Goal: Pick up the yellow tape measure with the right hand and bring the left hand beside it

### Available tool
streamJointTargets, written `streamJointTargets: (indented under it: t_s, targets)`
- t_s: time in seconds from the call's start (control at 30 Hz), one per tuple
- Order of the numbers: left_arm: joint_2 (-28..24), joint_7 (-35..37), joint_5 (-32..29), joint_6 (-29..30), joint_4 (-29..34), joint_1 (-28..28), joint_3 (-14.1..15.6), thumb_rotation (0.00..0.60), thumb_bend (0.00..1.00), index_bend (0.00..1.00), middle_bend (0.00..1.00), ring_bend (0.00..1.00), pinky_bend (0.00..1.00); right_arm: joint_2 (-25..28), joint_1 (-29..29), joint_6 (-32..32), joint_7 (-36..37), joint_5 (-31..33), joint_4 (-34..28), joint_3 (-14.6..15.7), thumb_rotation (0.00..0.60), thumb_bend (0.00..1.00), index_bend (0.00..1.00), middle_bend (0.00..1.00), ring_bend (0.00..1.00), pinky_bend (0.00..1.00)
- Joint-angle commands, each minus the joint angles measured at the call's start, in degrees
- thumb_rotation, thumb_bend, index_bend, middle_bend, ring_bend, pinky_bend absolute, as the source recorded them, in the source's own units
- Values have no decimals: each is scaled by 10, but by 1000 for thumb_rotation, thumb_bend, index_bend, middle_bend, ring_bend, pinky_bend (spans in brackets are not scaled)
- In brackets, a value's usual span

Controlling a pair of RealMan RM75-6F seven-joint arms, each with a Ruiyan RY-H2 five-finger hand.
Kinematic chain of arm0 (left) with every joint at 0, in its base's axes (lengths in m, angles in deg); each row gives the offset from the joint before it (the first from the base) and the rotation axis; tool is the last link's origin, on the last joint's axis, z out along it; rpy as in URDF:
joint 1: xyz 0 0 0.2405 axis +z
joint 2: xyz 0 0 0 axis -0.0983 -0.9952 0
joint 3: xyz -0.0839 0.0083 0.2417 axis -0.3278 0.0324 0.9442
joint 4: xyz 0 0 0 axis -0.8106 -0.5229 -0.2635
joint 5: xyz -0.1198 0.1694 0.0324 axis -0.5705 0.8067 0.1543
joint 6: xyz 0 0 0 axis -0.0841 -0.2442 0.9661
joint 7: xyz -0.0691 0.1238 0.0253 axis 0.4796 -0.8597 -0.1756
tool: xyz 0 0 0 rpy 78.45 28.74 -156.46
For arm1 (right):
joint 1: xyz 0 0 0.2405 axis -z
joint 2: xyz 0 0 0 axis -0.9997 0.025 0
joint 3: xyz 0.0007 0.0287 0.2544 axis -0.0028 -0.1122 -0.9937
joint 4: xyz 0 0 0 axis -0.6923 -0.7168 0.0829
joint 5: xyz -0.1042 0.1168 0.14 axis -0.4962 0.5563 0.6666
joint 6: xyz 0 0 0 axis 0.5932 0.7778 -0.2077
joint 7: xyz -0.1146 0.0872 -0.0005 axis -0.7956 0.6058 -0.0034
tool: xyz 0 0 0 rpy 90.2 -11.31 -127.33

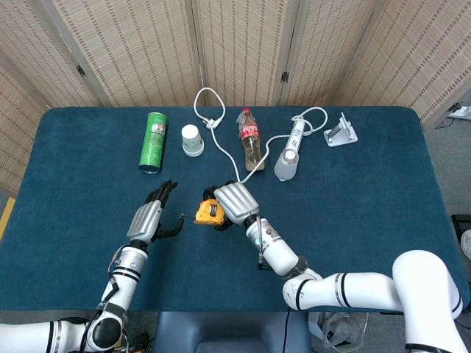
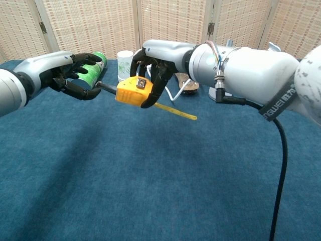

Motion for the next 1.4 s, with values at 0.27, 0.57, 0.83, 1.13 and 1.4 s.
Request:
streamJointTargets:
  t_s: [0.27, 0.57, 0.83, 1.13, 1.4]
  targets:
    - [6, 15, 4, -1, -7, 0, -3, 600, 528, 424, 0, 0, 0, 2, 0, -1, -4, 5, 4, 2, 600, 156, 579, 514, 436, 275]
    - [10, 25, -6, -5, -14, -3, -11, 600, 550, 542, 10, 19, 0, 4, 1, 1, -2, 3, 7, 4, 600, 156, 579, 514, 442, 275]
    - [18, 30, -6, 3, -28, -1, -13, 600, 587, 619, 59, 43, 0, 10, 4, 2, 1, 1, 4, 5, 600, 156, 580, 514, 443, 275]
    - [-8, 43, 10, 11, -41, 18, -8, 600, 602, 637, 77, 56, 0, 51, 19, -1, -2, -3, -25, 15, 600, 156, 579, 514, 444, 275]
    - [-60, 80, 34, 12, -46, 53, -4, 600, 606, 638, 81, 56, 0, 125, 54, -4, 15, -20, -71, 33, 600, 156, 580, 514, 450, 275]
